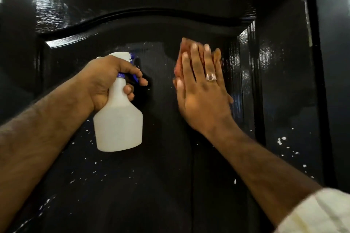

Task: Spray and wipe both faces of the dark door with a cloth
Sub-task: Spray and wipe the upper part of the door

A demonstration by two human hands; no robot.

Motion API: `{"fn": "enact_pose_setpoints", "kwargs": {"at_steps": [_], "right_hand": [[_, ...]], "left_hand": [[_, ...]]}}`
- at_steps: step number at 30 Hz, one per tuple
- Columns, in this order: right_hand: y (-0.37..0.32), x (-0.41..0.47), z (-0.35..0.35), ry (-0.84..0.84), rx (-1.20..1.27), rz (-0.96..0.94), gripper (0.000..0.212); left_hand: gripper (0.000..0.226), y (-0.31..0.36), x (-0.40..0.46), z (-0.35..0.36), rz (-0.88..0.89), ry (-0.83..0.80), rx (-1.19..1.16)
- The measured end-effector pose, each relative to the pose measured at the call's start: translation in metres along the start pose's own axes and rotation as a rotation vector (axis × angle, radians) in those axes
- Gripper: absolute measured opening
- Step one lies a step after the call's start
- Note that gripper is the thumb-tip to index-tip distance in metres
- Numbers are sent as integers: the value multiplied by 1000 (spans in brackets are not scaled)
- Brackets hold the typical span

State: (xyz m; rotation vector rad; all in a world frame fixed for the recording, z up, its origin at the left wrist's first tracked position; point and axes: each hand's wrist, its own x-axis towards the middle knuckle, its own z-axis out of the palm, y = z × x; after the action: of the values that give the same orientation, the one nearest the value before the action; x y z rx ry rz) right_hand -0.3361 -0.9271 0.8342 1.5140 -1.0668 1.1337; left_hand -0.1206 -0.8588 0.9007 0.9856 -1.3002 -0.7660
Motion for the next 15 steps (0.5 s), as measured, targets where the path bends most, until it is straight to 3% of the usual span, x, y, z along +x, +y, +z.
{"fn": "enact_pose_setpoints", "kwargs": {"at_steps": [4, 9, 15], "right_hand": [[9, -16, 2, -25, -45, -75, 67], [0, 60, -8, 17, 3, 138, 69], [-23, -23, 7, -52, 38, -99, 66]], "left_hand": [[19, -6, 0, -7, -16, 1, 7], [18, -1, 2, -6, 12, 7, 12], [20, 2, -4, -18, 19, 19, 23]]}}
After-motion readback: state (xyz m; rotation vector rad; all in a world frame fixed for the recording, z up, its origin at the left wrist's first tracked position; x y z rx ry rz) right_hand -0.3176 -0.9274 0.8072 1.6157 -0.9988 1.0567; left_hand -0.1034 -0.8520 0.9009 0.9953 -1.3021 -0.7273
